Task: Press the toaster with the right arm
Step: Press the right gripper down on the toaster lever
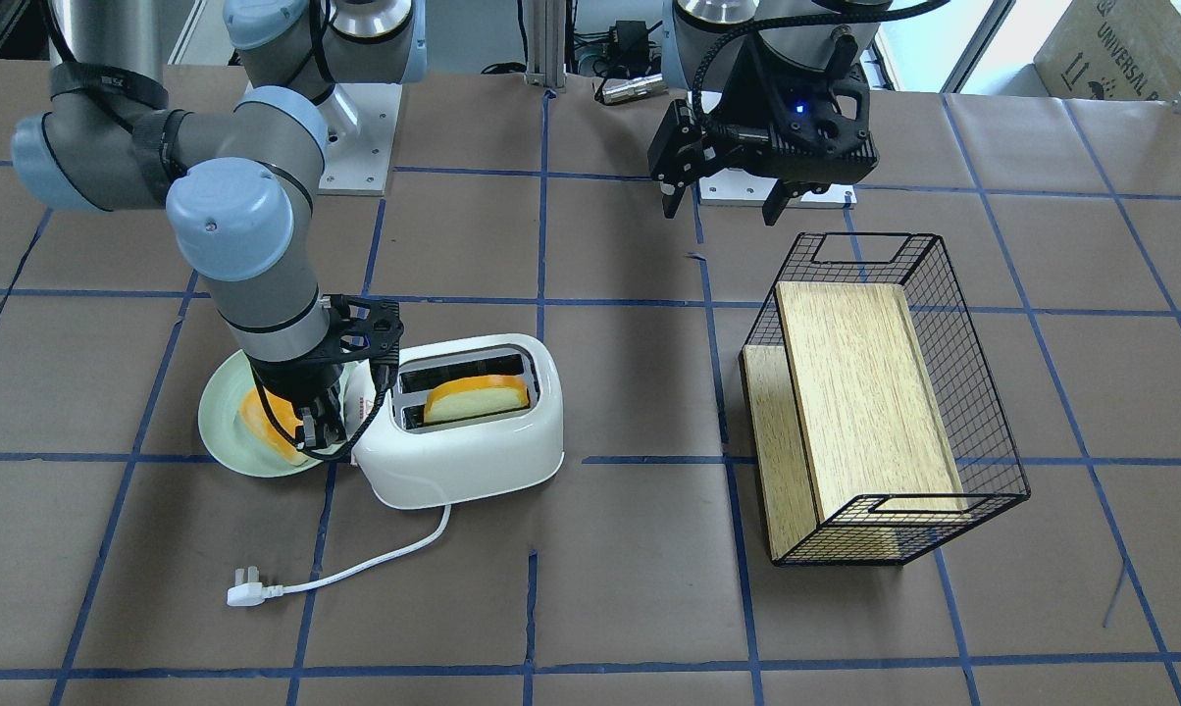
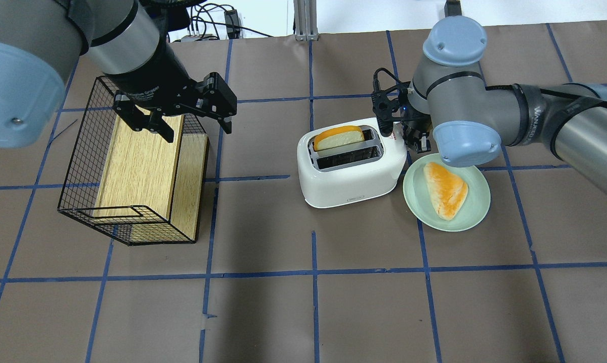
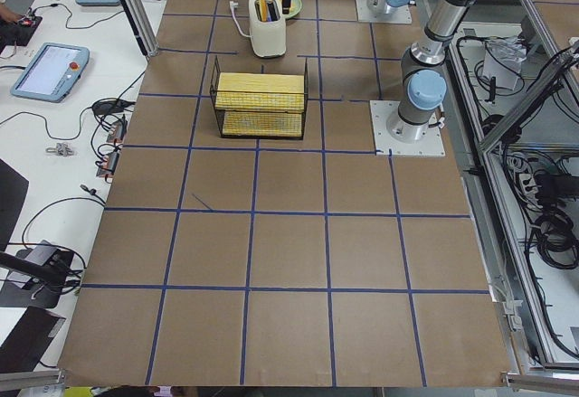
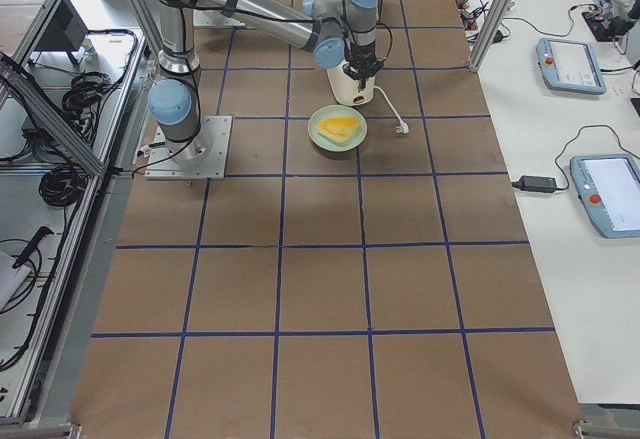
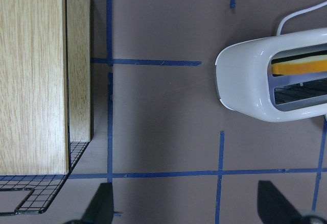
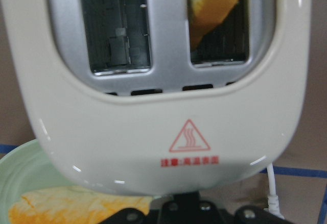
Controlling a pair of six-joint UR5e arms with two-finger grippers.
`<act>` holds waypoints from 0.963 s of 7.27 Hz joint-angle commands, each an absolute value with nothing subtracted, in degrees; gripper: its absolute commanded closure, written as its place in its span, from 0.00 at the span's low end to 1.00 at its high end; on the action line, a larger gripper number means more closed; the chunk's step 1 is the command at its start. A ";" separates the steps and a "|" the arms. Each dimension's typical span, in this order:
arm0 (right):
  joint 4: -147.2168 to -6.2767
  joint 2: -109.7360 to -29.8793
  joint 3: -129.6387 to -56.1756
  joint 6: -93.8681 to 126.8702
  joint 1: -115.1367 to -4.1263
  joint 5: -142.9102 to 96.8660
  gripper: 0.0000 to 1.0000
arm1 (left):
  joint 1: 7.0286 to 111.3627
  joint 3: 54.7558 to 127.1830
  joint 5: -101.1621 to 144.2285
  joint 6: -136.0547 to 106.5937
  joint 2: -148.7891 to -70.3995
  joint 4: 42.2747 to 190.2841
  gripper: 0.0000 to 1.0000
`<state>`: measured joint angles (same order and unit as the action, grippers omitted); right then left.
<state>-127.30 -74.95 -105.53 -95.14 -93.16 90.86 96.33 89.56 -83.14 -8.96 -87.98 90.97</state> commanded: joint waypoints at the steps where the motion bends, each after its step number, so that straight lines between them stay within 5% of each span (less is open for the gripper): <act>1: -128.49 -73.84 -105.91 -95.71 -93.16 90.70 0.87 | 96.33 89.56 -83.14 -8.96 -87.98 90.97 0.00; 7: -128.94 -73.48 -106.00 -95.45 -93.08 90.70 0.90 | 96.33 89.56 -83.14 -8.96 -87.98 90.97 0.00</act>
